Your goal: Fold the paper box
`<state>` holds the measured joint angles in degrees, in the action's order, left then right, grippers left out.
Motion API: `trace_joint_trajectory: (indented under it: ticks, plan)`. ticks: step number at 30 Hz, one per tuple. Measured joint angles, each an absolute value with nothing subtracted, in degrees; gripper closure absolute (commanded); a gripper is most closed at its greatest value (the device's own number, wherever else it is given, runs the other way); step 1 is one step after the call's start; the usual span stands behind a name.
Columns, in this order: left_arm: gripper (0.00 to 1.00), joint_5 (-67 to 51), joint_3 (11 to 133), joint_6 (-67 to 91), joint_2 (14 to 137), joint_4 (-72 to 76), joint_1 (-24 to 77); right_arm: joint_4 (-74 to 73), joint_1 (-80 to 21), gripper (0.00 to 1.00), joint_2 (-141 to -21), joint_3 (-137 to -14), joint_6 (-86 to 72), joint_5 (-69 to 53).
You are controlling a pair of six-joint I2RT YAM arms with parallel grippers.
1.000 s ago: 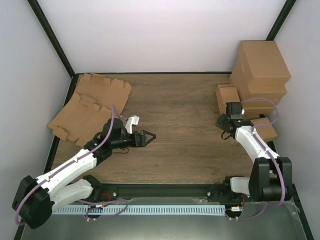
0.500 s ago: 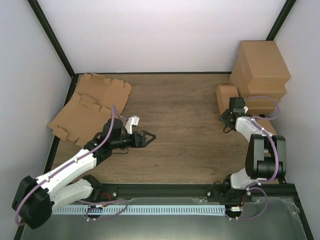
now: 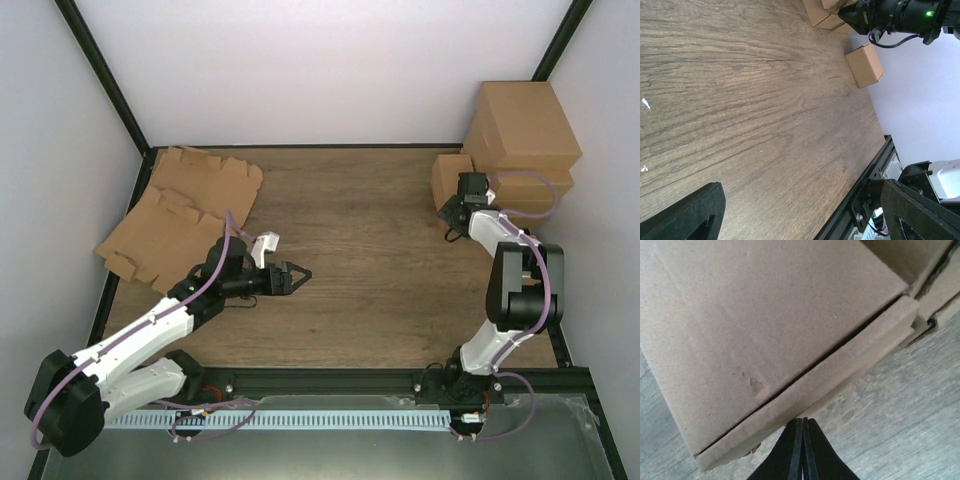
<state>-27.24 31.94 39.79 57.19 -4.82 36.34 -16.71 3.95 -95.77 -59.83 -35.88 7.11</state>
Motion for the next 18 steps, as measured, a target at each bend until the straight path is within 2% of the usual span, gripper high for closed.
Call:
trace_joint_trajectory:
  ticks: [11, 18]
  plan:
    - [0.12, -27.22, 31.94, 39.75, 57.36, -4.82, 36.34, -18.35, 3.7, 0.99, -92.66, -59.42, -34.54, 8.12]
    - [0.12, -27.35, 32.21, 39.59, 59.09, -4.78, 36.34, -18.46, -2.15, 0.99, -88.2, -59.42, -27.94, 5.89]
